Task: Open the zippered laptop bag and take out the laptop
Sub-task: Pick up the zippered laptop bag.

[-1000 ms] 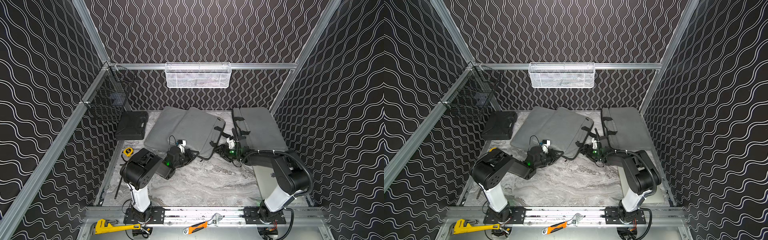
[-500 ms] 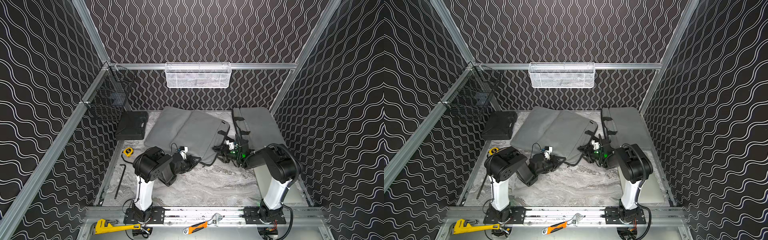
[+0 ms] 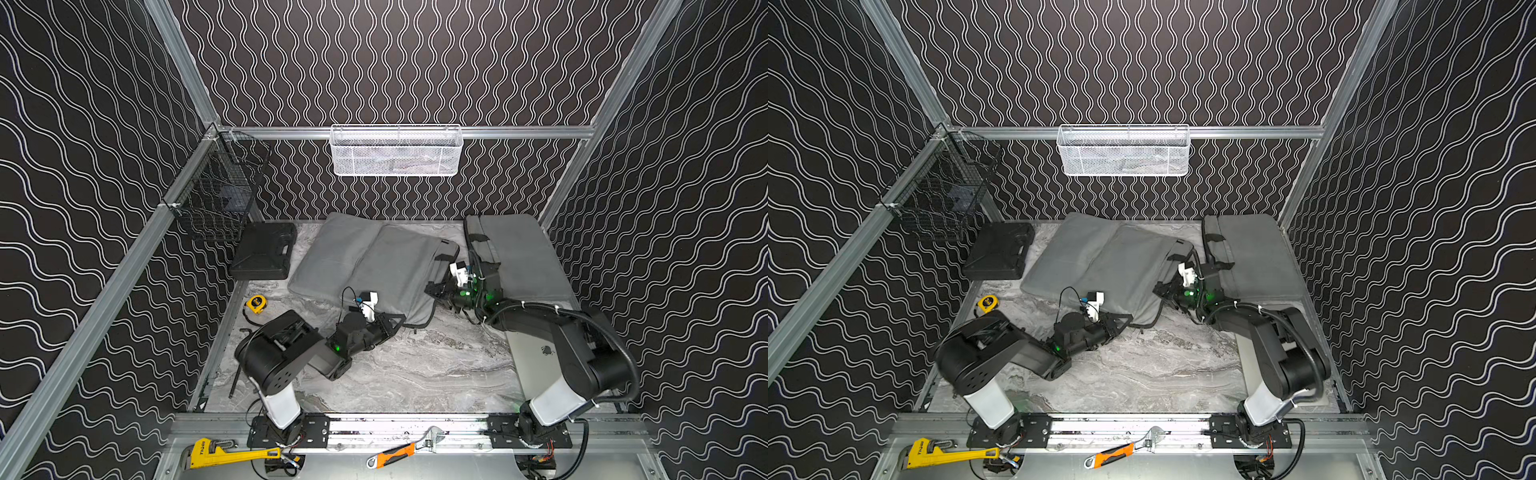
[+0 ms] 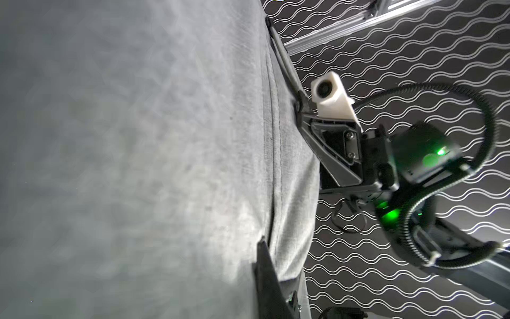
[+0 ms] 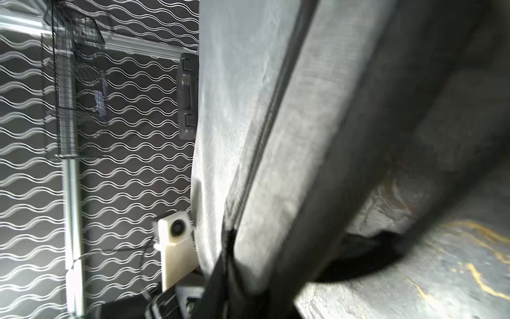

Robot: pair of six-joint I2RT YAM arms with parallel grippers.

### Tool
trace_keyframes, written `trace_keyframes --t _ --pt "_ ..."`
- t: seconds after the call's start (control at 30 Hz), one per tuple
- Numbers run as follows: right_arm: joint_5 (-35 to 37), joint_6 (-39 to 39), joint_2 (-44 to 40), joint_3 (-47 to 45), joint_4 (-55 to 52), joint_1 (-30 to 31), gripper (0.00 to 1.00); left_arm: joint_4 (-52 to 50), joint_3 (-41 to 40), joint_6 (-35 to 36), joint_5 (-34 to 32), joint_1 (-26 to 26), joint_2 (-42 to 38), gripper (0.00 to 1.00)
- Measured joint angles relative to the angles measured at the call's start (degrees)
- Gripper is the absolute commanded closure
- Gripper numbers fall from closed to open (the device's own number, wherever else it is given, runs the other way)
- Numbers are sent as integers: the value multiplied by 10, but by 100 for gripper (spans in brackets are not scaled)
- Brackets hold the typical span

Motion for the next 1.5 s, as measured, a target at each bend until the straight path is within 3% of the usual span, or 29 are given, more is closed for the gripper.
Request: trace_keyframes --t 0.07,0.17,0.37,0.53,0.73,0.93,1.07,1.27,1.4,1.5 --pt "9 -32 -15 19 -54 0 100 -54 10 30 -15 -12 -31 71" --pt "21 -81 -35 49 -123 0 100 -143 23 82 -30 -27 -87 58" --pt "60 -182 -38 137 -254 0 100 -335 53 223 -55 -42 -213 50" --pt "67 -250 -11 209 -342 0 100 -485 85 341 -119 -59 -311 46" --pt "70 -297 10 259 -409 0 100 -580 115 483 -220 -102 -371 39" --pt "61 -324 31 306 -451 0 100 -574 131 660 -323 -153 -340 29" --pt "56 -329 35 320 -463 0 100 -517 123 788 -334 -163 -292 25" --pt "47 -329 37 322 -465 1 100 -459 148 921 -350 -165 -185 17" --pt "45 -329 37 322 -469 1 100 -401 167 991 -386 -165 -117 16" --pt "45 -329 32 319 -475 1 100 -366 177 1035 -399 -165 -80 22"
